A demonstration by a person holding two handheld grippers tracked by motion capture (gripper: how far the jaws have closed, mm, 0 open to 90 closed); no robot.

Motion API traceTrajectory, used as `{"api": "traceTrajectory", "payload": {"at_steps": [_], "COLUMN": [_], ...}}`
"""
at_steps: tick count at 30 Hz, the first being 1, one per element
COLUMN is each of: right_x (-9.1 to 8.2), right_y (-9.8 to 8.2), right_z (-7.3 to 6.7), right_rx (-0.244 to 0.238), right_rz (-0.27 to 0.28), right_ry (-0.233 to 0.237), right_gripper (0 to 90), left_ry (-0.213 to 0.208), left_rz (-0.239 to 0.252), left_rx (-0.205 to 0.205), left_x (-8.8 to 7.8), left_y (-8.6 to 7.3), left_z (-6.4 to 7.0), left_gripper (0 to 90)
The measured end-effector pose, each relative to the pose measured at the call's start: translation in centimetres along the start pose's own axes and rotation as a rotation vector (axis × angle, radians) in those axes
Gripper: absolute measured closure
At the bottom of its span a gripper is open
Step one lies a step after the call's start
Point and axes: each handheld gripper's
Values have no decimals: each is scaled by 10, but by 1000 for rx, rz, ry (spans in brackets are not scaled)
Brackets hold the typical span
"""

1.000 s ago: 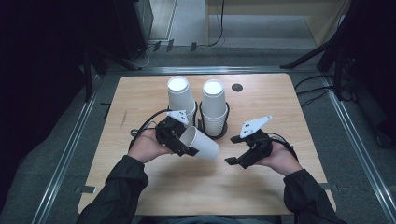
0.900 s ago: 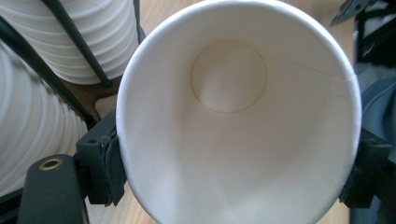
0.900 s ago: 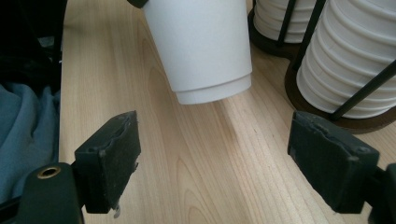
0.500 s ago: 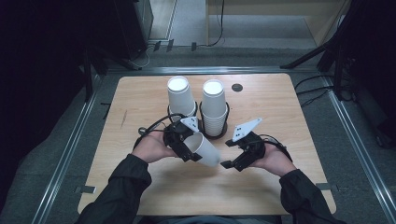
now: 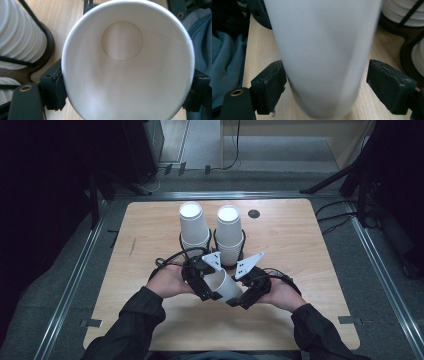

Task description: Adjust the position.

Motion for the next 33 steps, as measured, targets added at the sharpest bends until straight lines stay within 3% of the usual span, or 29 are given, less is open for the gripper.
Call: {"api": "traceTrajectory", "payload": {"at_steps": [7,14,16,18,24,29,33], "right_x": [5,0,-3,-6,-17,-31,-40], "right_y": [5,6,4,3,-1,-4,-7], "right_z": [-6,-7,-5,-4,-4,-6,-5], "right_rx": [-29,-36,-32,-28,-13,6,18], "right_rz": [-3,12,11,16,41,66,82], "right_ry": [0,-21,-26,-24,-53,-74,-97], "right_gripper": [230,228,228,228,227,226,225], "left_ry": [-1,27,18,41,20,31,26], "left_rz": [-8,28,48,58,95,141,163], "left_rx": [4,-16,3,8,-56,-102,-162], "left_x": [-1,-5,-7,-9,-14,-16,-16], "left_y": [-1,-2,-4,-6,-15,-23,-29], "left_z": [1,0,0,0,-7,-12,-17], "left_gripper": [121,10,10,10,13,47,60]}}
Point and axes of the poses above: each handheld gripper's, and its own axes: x roughly forward along the jaws, y roughly out of its top, z roughly to its right, and after that the axes turned 7 degrees about y, right-handed
